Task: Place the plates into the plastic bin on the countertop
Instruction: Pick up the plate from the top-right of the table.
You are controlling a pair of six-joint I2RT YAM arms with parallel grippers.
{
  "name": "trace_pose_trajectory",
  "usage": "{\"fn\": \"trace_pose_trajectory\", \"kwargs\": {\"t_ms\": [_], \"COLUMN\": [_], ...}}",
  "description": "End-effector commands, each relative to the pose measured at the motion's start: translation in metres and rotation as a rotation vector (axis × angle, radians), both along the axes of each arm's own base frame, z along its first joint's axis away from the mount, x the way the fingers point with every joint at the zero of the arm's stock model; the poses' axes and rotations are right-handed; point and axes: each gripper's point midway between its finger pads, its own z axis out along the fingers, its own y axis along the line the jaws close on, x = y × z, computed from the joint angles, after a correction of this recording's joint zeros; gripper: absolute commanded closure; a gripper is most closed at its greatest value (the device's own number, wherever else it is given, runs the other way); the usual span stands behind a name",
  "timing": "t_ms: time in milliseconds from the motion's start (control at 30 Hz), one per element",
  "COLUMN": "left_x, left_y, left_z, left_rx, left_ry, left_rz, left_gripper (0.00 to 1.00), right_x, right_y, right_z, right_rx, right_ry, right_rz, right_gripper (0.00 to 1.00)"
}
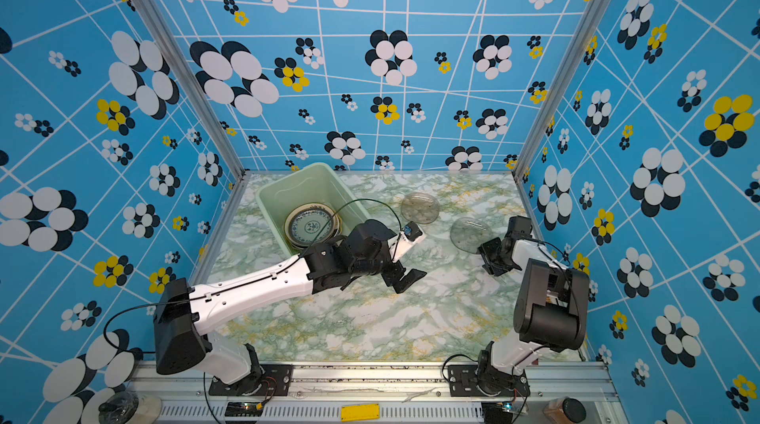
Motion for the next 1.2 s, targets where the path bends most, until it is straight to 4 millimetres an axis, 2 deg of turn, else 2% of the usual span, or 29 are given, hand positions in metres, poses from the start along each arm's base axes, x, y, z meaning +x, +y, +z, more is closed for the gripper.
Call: {"fn": "trace_pose_trajectory", "kwargs": {"t_ms": [0, 267, 433, 667, 767, 867, 1067, 1167], "left_x": [0.002, 0.003, 0.004, 0.004, 0.005, 0.006, 0.006, 0.007], "left_y": [-0.009, -0.011, -0.009, -0.002, 0.003, 0.011, 0.037, 0.059], "left_z": [0.013, 0.009, 0.011, 0.021, 0.029, 0.044, 0.081, 0.102], "left_rx": [-0.033, -0.021, -0.014, -0.028, -0.039, -0.065, -0.143, -0.189], "left_ry": [-0.015, -0.013, -0.018, -0.025, -0.032, -0.048, -0.085, -0.105], "left_rz": [-0.008, -0.005, 0.001, 0.025, 0.046, 0.078, 0.168, 0.246], "left_gripper": [0.01, 0.01, 0.01, 0.01, 0.01, 0.01, 0.01, 0.01], "right_x": [0.02, 0.028, 0.03, 0.023, 0.018, 0.012, 0.001, -0.006], "right_y": [-0.004, -0.006, -0.007, -0.006, -0.006, -0.007, -0.006, -0.002], "right_z": [0.007, -0.01, -0.018, -0.013, -0.004, 0.012, 0.054, 0.084], "right_rx": [0.012, 0.026, 0.037, 0.038, 0.03, 0.015, -0.023, -0.04], "right_ry": [-0.053, -0.036, -0.024, -0.037, -0.048, -0.069, -0.126, -0.171], "right_rz": [-0.008, -0.022, -0.038, -0.077, -0.088, -0.099, -0.089, -0.066], "right_gripper": [0.57, 0.63, 0.75, 0.93, 1.0, 1.0, 1.0, 1.0]}}
